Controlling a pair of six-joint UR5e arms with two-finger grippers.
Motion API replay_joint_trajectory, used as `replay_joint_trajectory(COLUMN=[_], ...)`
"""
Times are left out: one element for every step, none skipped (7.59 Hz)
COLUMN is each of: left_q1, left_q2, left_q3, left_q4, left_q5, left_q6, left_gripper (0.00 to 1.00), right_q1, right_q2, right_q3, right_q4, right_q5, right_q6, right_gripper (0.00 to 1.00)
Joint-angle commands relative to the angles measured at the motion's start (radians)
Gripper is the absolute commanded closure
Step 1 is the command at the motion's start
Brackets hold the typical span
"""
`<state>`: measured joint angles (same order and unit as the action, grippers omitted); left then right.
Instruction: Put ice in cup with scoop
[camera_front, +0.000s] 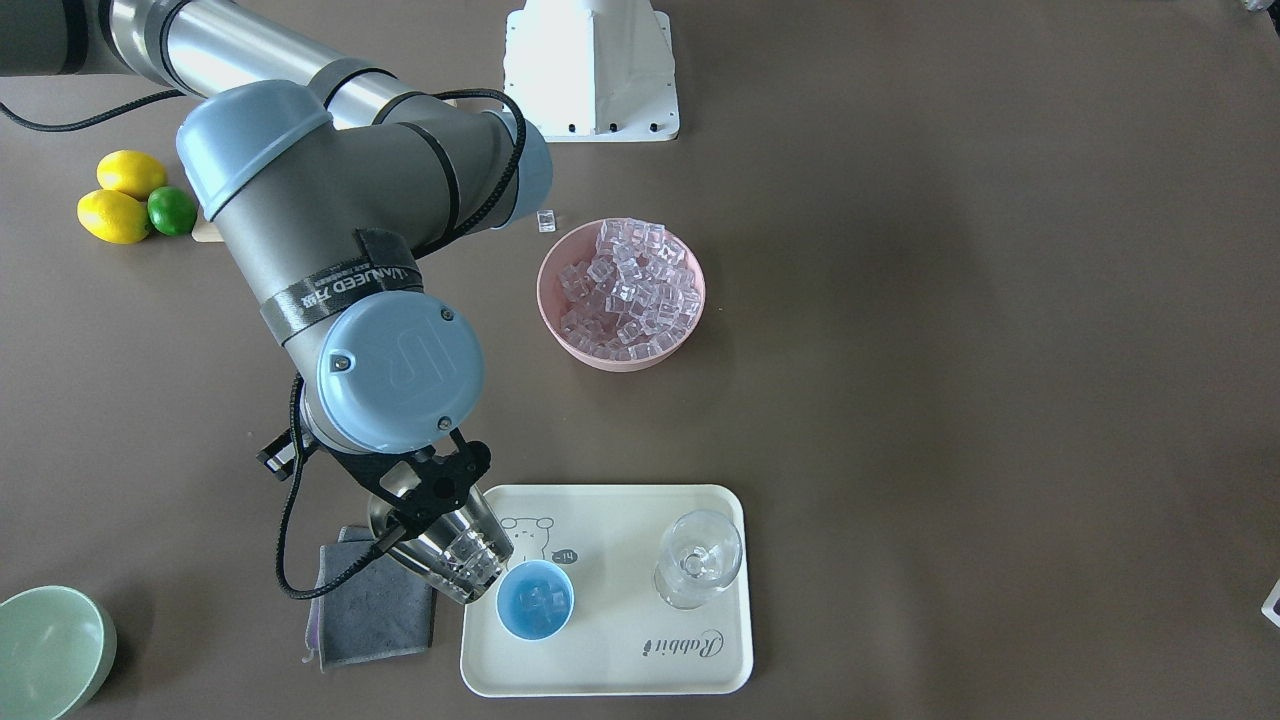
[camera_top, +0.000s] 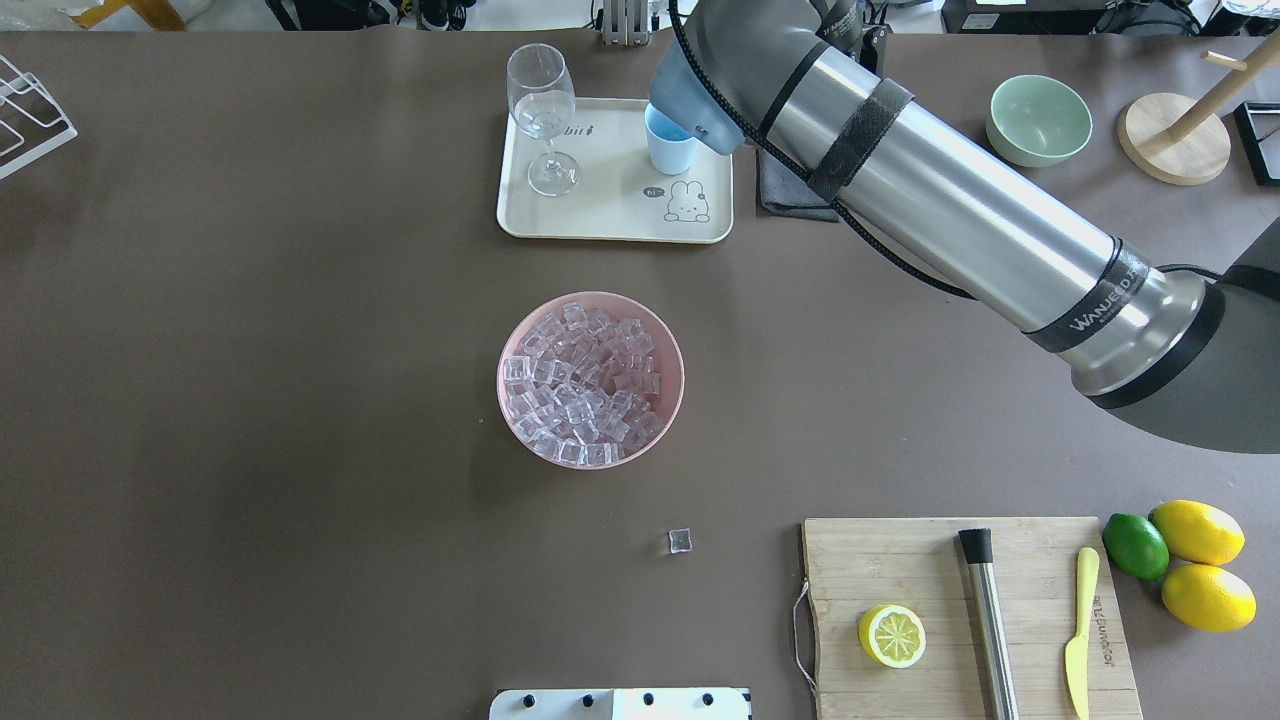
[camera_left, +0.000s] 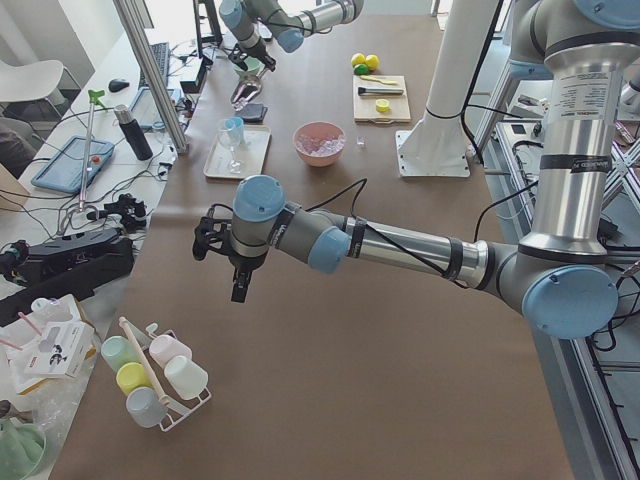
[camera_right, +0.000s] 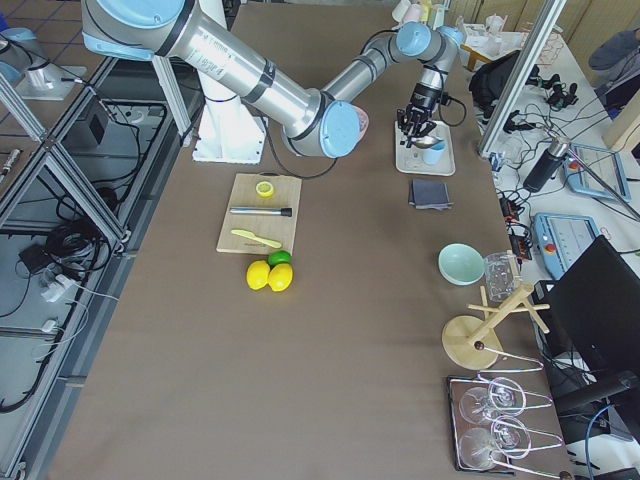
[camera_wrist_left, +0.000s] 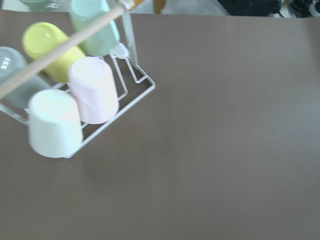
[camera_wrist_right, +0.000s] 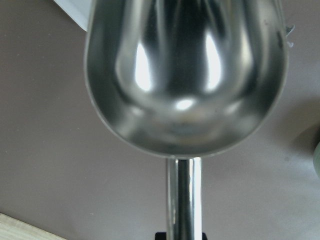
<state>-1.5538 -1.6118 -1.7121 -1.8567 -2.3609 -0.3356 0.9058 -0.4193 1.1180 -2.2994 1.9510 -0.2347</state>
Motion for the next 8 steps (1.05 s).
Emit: replay_joint_trajectory(left_q1=[-0.124,-0.114,-0.112,-0.111,-0.111,-0.121,-0.124,-0.117], left_q2=[0.047,0.109,0.113,0.105,0.105,0.108,0.127,0.127], left_q3=[0.051,0.051,0.110,0.158,0.160,0.145,0.125,0.126], left_q4=[0.026,0.027,0.024,0.022,0.022,0.021,0.021,0.022], left_q5=[0.109,0.115,0.115,0.115,0.117,0.114,0.108,0.109], left_q6=[0.205,0.223,0.225,0.227,0.227,0.225,0.224,0.224], left_gripper=[0.01,0.01,0.01,0.01,0.01,0.01,0.01,0.01], right_q1=[-0.008,-0.011,-0.013,-0.015,-0.013,-0.007,0.013,0.059], right_q2=[0.013,0.013,0.014,0.005,-0.066,-0.202,-0.323,-0.419], right_q3=[-0.001,0.000,0.002,0.026,0.155,0.347,0.502,0.599], right_q4=[-0.026,-0.034,-0.038,-0.046,-0.073,-0.072,-0.069,-0.069], right_q5=[-0.017,-0.017,-0.018,-0.015,0.002,0.047,0.077,0.138], right_q6=[0.000,0.000,0.000,0.003,0.023,0.119,0.144,0.188], right_gripper=[1.00,1.00,1.00,1.00,1.00,1.00,1.00,1.00])
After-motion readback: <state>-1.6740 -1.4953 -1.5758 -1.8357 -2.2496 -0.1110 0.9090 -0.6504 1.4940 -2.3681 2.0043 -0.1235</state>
